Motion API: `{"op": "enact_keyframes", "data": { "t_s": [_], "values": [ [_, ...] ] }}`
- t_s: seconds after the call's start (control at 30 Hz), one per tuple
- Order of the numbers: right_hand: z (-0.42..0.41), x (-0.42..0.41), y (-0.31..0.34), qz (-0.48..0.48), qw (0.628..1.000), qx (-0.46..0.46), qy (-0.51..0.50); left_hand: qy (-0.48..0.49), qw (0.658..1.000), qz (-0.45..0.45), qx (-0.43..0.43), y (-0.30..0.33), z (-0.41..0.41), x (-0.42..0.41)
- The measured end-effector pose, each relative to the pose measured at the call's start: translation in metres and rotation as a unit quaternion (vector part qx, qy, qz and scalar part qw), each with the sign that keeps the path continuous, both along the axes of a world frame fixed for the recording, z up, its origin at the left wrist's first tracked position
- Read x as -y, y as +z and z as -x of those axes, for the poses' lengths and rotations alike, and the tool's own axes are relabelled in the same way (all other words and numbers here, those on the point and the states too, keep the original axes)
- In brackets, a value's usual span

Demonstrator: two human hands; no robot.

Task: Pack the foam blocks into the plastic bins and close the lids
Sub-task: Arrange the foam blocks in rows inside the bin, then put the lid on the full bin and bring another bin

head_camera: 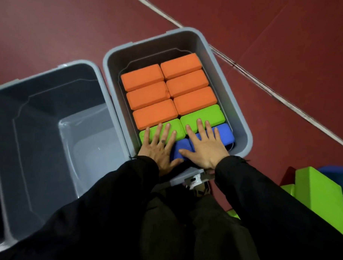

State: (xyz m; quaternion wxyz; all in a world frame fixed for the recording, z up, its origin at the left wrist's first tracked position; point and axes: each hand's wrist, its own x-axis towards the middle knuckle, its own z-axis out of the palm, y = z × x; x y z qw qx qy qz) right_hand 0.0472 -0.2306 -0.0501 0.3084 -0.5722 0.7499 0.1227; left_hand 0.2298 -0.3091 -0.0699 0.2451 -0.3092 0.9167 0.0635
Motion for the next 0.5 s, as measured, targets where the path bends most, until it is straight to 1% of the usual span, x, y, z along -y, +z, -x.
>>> {"op": "enact_keyframes", "data": {
  "t_s": [0.13,0.23,0.37,0.43,0.5],
  "values": [
    [-0.005,-0.004,0.043,0.076,0.997,0.017,-0.011,0.038,0.995,-0.055,-0.078,0.042,0.003,-0.006],
    [-0.009,-0.007,0.091,0.077,0.996,0.046,-0.024,0.072,0.986,-0.087,-0.126,0.096,0.002,-0.004],
    [-0.024,-0.009,0.153,0.105,0.994,0.027,-0.007,0.152,0.957,-0.077,-0.236,0.162,-0.021,-0.003],
    [-0.037,-0.008,0.184,0.147,0.989,0.019,-0.009,0.182,0.937,-0.063,-0.290,0.191,-0.041,-0.003],
    [-0.060,-0.006,0.216,0.188,0.982,0.021,0.000,0.203,0.923,-0.039,-0.325,0.221,-0.065,-0.006]
  ]
}}
